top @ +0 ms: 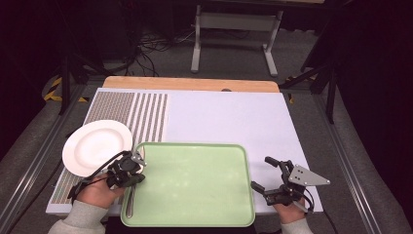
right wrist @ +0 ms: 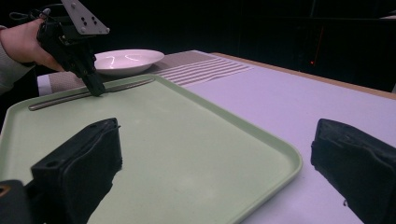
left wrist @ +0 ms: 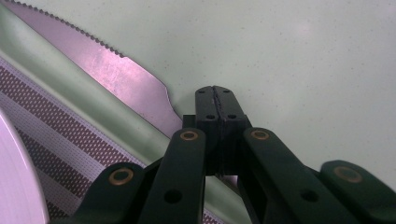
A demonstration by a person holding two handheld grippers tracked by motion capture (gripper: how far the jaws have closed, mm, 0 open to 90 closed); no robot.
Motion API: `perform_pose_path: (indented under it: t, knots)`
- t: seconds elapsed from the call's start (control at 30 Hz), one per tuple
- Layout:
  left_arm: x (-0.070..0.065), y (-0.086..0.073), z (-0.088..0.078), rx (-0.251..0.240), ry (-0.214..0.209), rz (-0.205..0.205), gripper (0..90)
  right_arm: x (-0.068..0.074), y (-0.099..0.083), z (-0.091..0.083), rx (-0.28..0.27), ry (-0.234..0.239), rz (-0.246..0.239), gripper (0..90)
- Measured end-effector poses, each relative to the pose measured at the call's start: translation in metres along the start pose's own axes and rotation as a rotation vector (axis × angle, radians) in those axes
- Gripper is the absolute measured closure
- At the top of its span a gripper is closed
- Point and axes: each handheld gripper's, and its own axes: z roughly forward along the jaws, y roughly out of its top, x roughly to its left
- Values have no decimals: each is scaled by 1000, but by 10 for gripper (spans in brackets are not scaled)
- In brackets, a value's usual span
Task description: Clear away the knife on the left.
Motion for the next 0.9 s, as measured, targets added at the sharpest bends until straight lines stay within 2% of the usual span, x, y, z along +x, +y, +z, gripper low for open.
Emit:
perform_pose_path:
  t: [0.13,0.3,0.4,0.47,0.57,0.6,0.63,0.73,0.8,0.83,0.87,0.9]
  knots:
    - [0,1,-1,6,-3,-1,883,0,0,0,-2,0,-2,22]
    - [0,2,-8,-45,-22,12,758,0,0,-1,-2,-3,-1,22]
    - [-3,3,-14,-92,-19,37,654,0,0,-1,-4,-4,0,22]
    - [-5,4,-19,-121,-33,50,607,0,0,-1,-3,-1,-1,22]
    - [-5,4,-26,-156,-35,57,527,1,1,1,-4,1,-2,22]
    - [-6,3,-30,-180,-36,57,455,1,2,2,-10,4,-3,22]
    - [-6,2,-32,-195,-42,55,455,1,2,2,-10,4,-3,22]
    - [-5,-1,-41,-264,-61,45,360,1,2,4,-5,8,-2,22]
    - [-5,-3,-46,-298,-81,66,321,1,2,4,-8,8,-3,22]
    - [-5,-5,-50,-332,-94,69,276,0,2,4,-8,5,2,22]
    - [-5,-5,-50,-332,-94,69,258,0,2,4,-8,5,2,22]
    - [-5,-7,-53,-359,-100,70,258,0,2,5,-8,5,2,22]
